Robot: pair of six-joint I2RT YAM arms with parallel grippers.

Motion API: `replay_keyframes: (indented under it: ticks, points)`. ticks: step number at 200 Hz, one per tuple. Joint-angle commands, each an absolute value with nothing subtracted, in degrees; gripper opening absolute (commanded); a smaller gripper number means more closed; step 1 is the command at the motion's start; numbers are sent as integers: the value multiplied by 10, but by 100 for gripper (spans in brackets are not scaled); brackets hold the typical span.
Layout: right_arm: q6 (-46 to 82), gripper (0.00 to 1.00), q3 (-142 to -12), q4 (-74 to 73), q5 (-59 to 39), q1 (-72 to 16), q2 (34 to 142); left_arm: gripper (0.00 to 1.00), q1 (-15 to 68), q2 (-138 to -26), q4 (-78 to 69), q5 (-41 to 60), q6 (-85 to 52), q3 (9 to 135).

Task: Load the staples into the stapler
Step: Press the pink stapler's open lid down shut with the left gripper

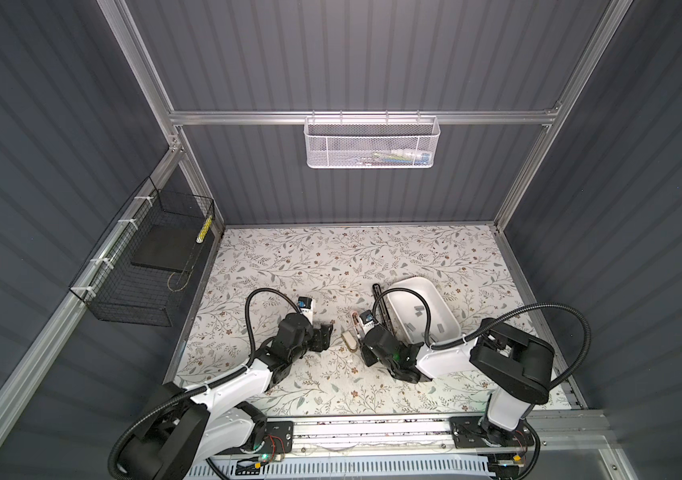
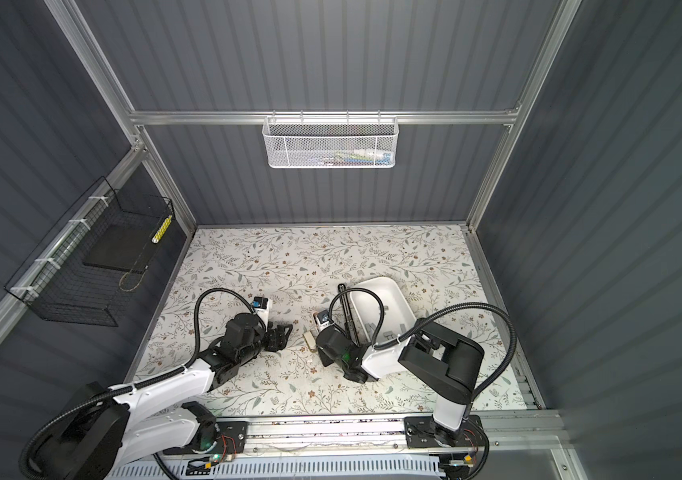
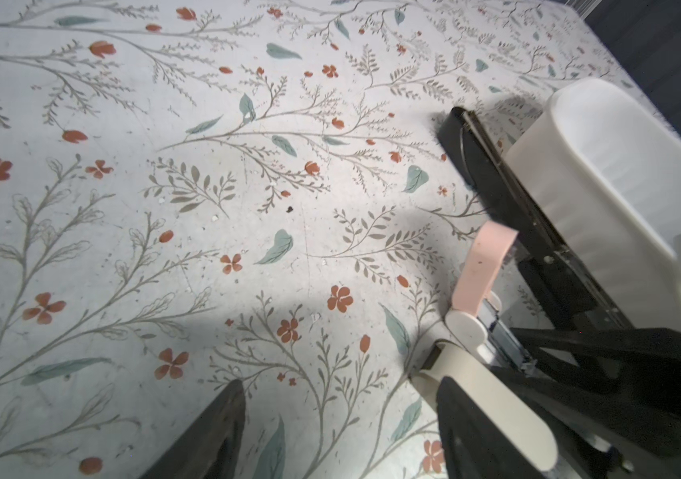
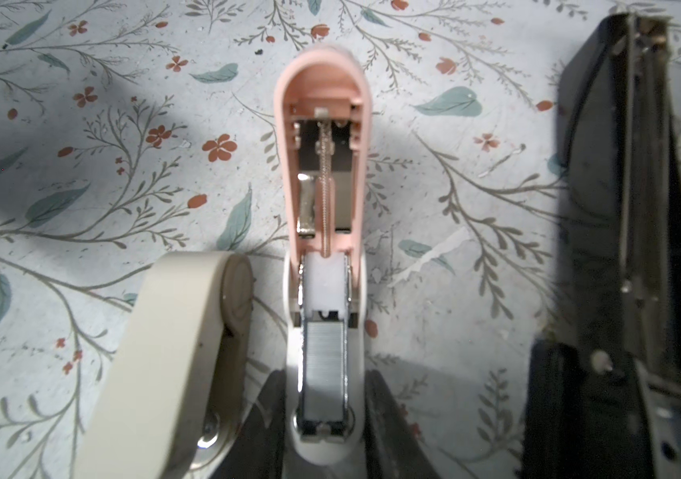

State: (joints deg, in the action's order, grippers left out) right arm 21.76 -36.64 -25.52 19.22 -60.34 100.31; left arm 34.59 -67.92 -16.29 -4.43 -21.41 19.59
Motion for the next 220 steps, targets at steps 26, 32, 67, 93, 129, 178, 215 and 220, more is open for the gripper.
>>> replay_keyframes:
  ticks: [26, 32, 67, 93, 129, 178, 215, 220]
  points:
    - [221, 18, -334, -258, 150, -619, 1007, 74, 349, -743, -214, -53, -196, 240]
    - [220, 18, -333, -261, 149, -619, 1007, 74, 349, -753, -217, -52, -194, 245]
    - [218, 18, -337, -260, 147, -621, 1014, 73, 349, -809, -226, -35, -192, 279]
    - [224, 17, -337, -268, 143, -622, 1025, 72, 349, -844, -233, -18, -191, 298]
    - [228, 16, -339, -263, 145, -625, 1025, 70, 350, -886, -235, 9, -186, 327]
    - [241, 16, -349, -249, 152, -626, 1030, 69, 350, -881, -300, 60, -181, 284]
    - [248, 15, -360, -226, 163, -626, 1031, 70, 350, -873, -360, 106, -172, 247]
    - [249, 15, -362, -223, 163, -626, 1031, 70, 350, -872, -360, 110, -171, 246]
